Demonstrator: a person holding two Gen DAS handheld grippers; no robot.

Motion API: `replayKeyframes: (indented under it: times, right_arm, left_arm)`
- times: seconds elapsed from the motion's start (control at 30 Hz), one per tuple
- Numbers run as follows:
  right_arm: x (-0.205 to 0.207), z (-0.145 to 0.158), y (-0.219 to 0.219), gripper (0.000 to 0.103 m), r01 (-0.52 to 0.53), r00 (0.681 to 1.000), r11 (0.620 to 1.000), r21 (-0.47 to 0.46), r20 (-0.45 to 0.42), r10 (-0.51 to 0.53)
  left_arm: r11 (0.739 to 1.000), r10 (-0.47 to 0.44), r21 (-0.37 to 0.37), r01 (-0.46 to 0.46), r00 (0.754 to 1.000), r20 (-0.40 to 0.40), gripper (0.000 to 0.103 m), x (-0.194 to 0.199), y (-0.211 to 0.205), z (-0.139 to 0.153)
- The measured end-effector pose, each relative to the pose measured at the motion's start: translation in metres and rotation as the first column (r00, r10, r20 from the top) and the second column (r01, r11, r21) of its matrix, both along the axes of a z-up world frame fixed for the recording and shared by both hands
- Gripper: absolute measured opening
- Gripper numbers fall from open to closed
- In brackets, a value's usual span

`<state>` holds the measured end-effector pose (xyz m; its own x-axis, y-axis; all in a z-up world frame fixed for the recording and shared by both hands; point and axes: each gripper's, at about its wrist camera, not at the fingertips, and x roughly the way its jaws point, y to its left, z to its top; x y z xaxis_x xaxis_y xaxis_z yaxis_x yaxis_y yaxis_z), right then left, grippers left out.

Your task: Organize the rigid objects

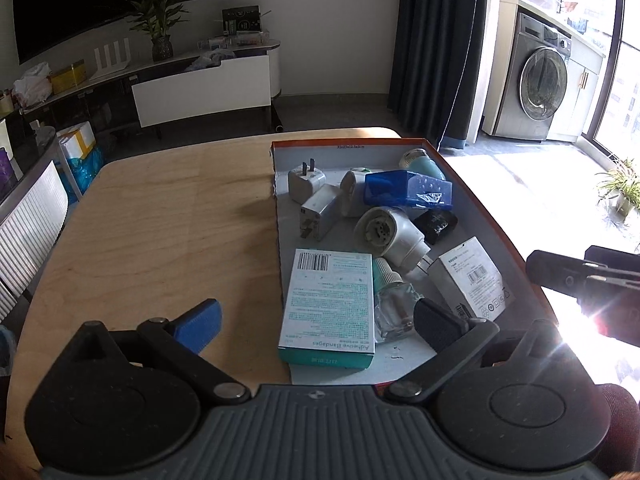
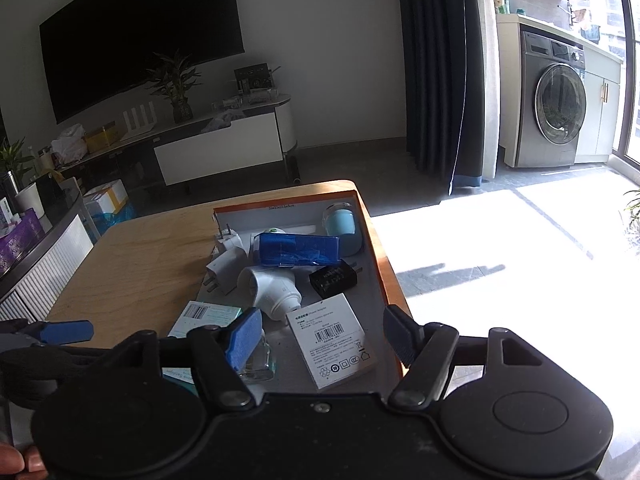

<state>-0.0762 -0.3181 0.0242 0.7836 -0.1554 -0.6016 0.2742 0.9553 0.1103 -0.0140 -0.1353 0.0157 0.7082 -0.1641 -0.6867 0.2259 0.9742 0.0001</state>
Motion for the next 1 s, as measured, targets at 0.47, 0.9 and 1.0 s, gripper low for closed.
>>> replayKeyframes:
  times: [0.47,0.9,1.0]
  right_arm:
    - [-0.0098,-0.0044,0.0049,0.083,-0.013,1.000,1.000,-0.003,-0.027,0.013]
    - [-0.0097,-0.0046,0.0046,0.083,-0.013,1.000,1.000,-0.003,-0.028,0.013]
    - [-0.0095,-0.0057,0.0045,0.083,-0.014,0.999,1.000,0.000,-0.029,0.014]
  left_arm:
    - [1.000,-0.004,0.004,0.004,1.000,-0.009,0.103,-0.0111,-0.0037,-0.0081]
    - [1.000,0.005,-0.007,-0.005,1.000,-0.023,0.103,-0.0096,-0.0044,-0.0091]
    - [1.000,0.004,-0.004,-0.004,0.999,-0.032,0.103,-0.0090,-0.0051,-0.0101]
